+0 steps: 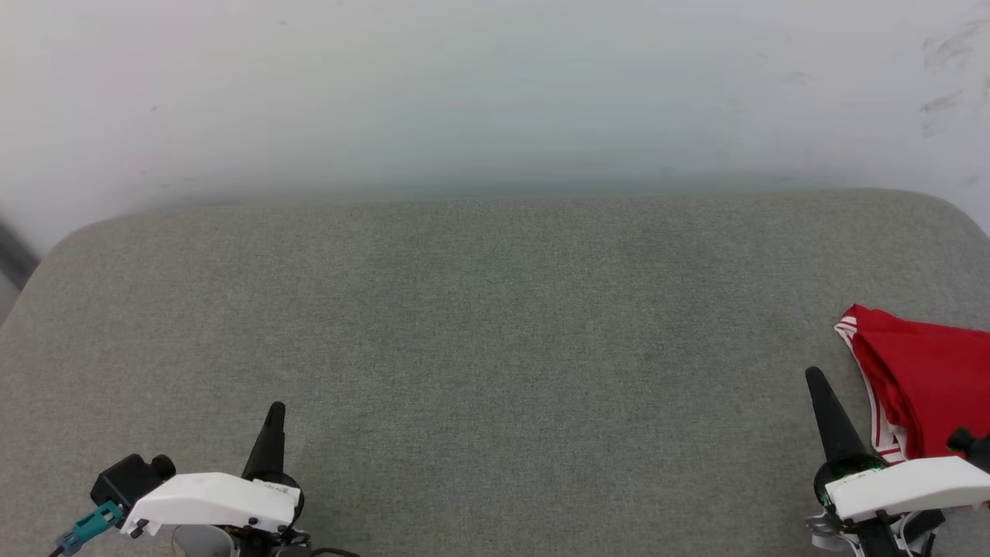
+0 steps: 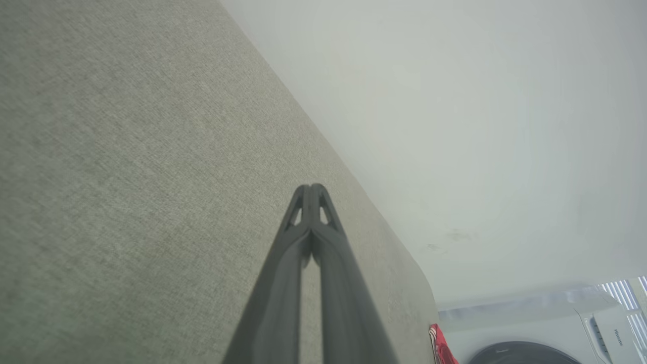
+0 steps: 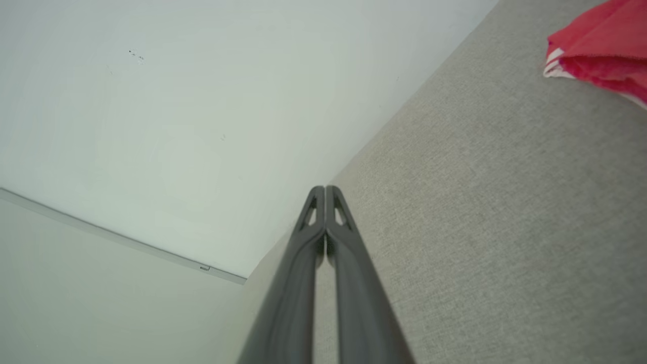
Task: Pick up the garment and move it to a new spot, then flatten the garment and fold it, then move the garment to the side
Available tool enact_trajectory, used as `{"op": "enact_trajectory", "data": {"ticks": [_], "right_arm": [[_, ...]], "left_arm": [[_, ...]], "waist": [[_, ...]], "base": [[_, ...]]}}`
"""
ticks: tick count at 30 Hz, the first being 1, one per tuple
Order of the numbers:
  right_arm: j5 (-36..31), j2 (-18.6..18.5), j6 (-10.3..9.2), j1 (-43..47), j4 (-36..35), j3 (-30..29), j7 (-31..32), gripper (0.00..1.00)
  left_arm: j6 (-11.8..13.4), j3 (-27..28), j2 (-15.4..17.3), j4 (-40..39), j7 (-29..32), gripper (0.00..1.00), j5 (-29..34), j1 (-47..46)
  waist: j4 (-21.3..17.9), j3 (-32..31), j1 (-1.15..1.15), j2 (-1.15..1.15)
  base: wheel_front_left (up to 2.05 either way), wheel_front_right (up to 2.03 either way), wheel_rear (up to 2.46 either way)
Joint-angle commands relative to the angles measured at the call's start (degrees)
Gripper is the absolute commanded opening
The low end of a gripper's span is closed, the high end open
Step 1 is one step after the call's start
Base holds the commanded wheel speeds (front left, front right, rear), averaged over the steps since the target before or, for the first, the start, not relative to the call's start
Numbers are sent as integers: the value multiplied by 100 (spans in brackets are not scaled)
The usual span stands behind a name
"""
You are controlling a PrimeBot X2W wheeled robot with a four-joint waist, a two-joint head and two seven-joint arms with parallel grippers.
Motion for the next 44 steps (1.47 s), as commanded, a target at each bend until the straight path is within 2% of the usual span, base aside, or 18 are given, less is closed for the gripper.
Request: {"op": "enact_trajectory", "data": {"ticks": [1, 44], "right_arm": [[176, 8, 0, -163, -21, -18, 19, 0], [2472, 14, -1, -393, 369, -152, 228, 0]], "left_arm": [[-49, 64, -16, -34, 44, 0, -139, -165], [-494, 636, -366, 35, 625, 0, -1991, -303]], "waist": [[2, 2, 0, 0], [45, 52, -1, 0]], "base": [[0, 0, 0], [0, 0, 0]]}}
